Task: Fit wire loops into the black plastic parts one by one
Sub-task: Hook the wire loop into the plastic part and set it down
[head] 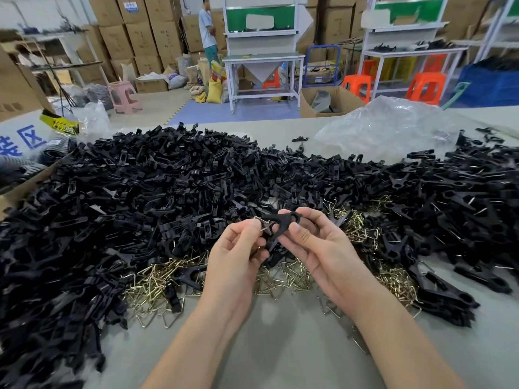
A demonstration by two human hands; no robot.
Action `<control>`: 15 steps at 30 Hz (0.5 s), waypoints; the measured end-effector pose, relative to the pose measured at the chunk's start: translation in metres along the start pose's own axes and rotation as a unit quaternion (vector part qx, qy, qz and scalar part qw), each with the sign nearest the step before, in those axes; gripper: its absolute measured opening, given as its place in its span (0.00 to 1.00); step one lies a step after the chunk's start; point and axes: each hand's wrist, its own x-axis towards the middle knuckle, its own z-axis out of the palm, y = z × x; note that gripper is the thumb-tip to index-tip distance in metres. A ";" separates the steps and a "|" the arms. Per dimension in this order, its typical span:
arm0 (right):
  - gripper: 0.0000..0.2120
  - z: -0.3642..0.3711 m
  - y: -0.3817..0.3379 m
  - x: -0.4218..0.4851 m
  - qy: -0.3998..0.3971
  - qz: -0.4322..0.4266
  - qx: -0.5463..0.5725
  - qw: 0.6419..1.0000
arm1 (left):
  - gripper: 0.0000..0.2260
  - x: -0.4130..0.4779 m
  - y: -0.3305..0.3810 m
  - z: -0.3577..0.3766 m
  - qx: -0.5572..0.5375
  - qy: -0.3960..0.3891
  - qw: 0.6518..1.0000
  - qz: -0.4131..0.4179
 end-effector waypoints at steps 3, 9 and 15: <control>0.16 0.001 0.003 0.000 -0.008 -0.001 0.001 1.000 | 0.06 -0.002 0.001 0.001 -0.016 -0.014 1.000 -0.009; 0.16 0.001 0.010 0.002 -0.004 -0.003 -0.004 1.000 | 0.08 -0.001 -0.006 0.001 0.004 0.018 1.000 0.013; 0.16 0.000 0.013 0.004 -0.016 -0.003 -0.024 1.000 | 0.04 0.000 -0.008 -0.002 0.035 0.032 0.998 0.046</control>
